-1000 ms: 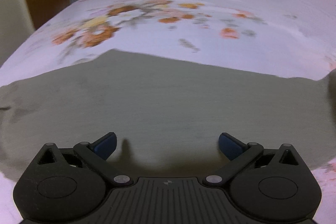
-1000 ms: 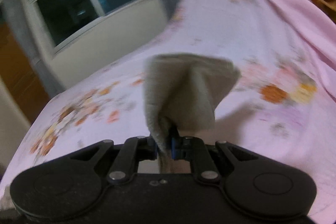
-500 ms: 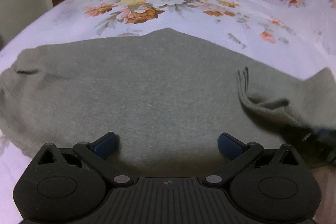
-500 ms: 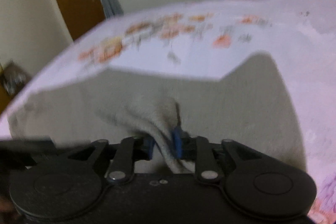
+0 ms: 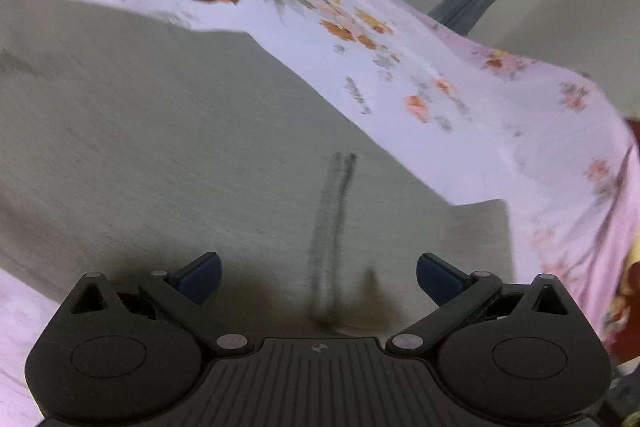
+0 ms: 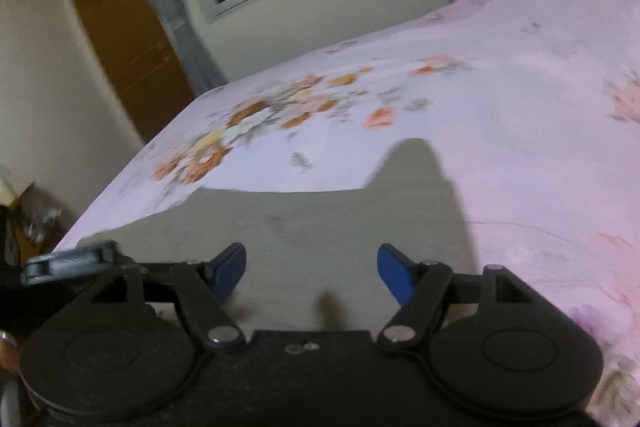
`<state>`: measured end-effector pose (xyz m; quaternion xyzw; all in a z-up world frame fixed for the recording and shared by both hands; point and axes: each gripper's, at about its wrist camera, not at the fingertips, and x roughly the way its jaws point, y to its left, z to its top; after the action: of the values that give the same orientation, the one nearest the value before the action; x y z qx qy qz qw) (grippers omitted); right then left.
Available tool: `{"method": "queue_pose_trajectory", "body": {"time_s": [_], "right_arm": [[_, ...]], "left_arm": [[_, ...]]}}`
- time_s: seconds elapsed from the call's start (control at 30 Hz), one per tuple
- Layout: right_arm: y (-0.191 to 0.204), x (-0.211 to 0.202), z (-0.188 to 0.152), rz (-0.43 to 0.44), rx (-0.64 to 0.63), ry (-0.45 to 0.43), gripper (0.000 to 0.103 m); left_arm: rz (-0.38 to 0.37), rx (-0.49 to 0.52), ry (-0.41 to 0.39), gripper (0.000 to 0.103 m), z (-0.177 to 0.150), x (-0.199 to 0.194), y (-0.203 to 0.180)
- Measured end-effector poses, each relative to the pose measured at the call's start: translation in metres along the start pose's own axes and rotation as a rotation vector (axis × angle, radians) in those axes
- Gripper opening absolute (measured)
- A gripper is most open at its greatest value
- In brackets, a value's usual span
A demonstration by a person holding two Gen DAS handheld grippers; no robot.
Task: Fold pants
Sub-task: 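Fold the grasped edge over with the right tool and release it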
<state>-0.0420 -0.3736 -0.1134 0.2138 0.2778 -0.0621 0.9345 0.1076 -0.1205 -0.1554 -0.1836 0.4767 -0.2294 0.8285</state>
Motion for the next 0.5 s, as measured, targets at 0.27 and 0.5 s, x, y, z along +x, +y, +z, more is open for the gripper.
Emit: {"method": "queue_pose_trajectory", "body": {"time_s": [0.27,0.5], "right_arm": [[-0.029,-0.017,-0.012,-0.011,0.092,-0.036,0.073],[-0.047,-0.021,-0.018,-0.023,0.154,-0.052,0.073]], "left_arm": [[-0.067,-0.033,0.069,0.101,-0.010,0.027,-0.011],[-0.110,-0.071,0.080,0.057,-0.012,0.044,-0.013]]}}
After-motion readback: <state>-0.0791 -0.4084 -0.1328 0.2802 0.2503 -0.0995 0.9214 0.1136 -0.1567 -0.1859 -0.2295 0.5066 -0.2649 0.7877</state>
